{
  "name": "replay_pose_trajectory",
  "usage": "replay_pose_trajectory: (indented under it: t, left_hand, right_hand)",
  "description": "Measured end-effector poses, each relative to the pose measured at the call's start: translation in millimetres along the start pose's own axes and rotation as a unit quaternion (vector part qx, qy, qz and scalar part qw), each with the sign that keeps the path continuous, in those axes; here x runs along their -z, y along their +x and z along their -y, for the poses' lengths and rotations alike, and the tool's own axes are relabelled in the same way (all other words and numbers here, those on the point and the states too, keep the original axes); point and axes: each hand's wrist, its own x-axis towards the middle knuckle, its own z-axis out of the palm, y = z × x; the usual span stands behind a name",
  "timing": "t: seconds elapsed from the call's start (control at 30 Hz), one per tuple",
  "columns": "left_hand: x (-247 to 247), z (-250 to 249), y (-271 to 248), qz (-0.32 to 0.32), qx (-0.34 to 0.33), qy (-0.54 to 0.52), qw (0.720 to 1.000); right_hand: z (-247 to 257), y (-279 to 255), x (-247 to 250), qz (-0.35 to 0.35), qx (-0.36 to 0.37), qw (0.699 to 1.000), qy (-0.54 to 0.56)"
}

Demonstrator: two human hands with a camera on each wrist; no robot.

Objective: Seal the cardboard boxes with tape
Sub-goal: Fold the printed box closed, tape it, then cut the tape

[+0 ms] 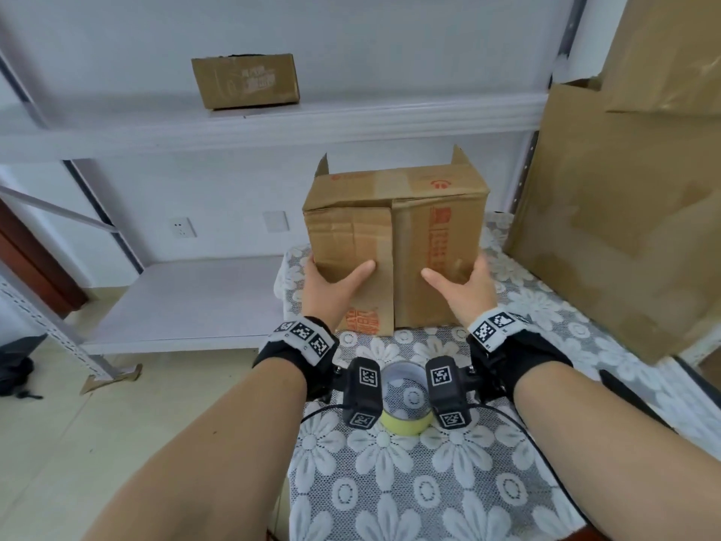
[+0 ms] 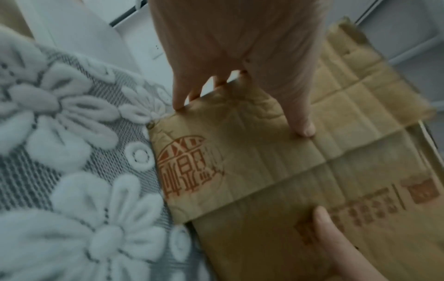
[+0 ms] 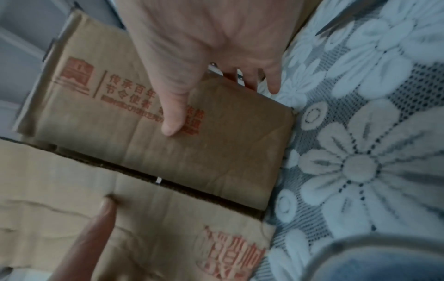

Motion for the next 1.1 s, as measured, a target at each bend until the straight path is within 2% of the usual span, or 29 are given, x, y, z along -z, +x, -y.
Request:
replay_pose_trajectory:
  t: [0.1,0.2,0.37,0.53,0.67,0.8,0.97,1.1]
  left_hand:
    - [0.1,-12.1,2.0,-0.034,0.043,-0.042,0.998]
    - [9.0,-34.6,6.1,-0.073,0.047,-0.017,0.996]
    - [26.6,-78.7,-7.5,-0.035,0.044,0.004,0.998]
    - [50.3,-105.2,-26.2,0.002,0.045,0.074,0.996]
    - [65.5,-110.3,-32.0,0.025,0.051,0.134,0.989]
    - [70.7,-103.7,-33.4,0.047,0.061,0.263,0.962]
    - [60.3,-99.8,-15.9,-0.022,0.027,0.333,0.942]
    - [56.2,-103.9,2.6,0.074,0.007,0.272,0.959]
  right_hand:
    - [24.4,-0.1,3.9,0.000,0.061,0.998,-0.026]
    - [62.5,-1.0,22.0,-0.010,0.130,0.988,-0.078]
    - [123.2,-16.7,63.2,-0.034,0.193,0.972,-0.131]
    - [137.6,-24.2,76.5,-0.031,0.165,0.970,-0.179]
    - [130.8,-22.0,73.3,0.022,0.135,0.972,-0.191]
    - [116.7,-22.2,66.6,0.082,0.119,0.973,-0.182]
    - [104.6,-21.8,62.7,0.057,0.116,0.958,-0.256]
    - [107.1,-25.2,63.8,0.021,0.066,0.944,-0.322]
